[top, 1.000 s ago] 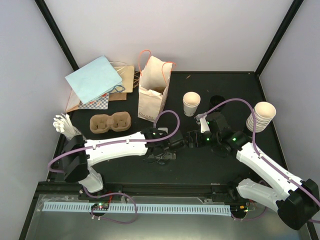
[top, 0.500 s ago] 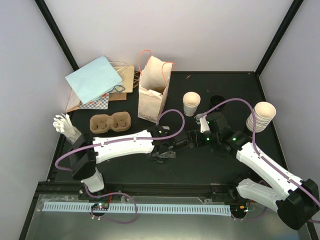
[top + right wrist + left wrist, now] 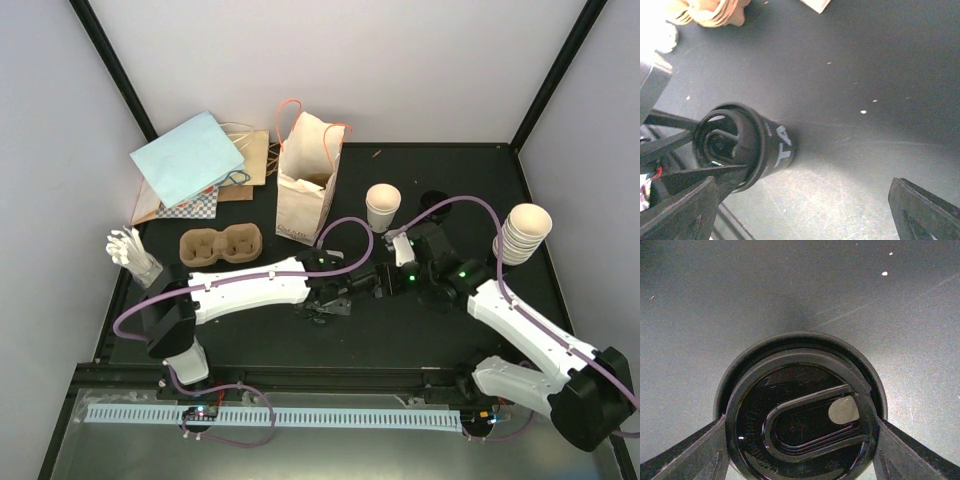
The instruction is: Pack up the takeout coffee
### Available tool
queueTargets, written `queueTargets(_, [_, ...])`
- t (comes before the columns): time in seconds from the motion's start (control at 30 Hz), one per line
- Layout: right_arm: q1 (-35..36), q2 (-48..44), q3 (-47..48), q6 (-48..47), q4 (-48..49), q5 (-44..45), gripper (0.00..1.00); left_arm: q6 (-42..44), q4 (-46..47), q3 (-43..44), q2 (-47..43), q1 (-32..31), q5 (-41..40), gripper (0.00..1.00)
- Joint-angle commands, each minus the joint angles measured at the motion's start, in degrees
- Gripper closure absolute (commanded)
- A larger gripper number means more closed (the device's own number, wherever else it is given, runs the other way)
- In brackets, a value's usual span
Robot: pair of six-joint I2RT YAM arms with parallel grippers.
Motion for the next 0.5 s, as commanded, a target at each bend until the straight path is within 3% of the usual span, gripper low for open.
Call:
queueTargets(0.0, [-0.3, 2.5, 0.2, -1.6, 3.3, -8.5, 0.05, 3.4, 1.6, -2.5, -0.2, 1.2, 3.5, 0.31])
queueTargets(0.47, [0.2, 14.9, 1.5, 0.0, 12.8, -23.5, 0.10, 7.6, 12.6, -12.5, -5.1, 4.0, 11.3, 0.31])
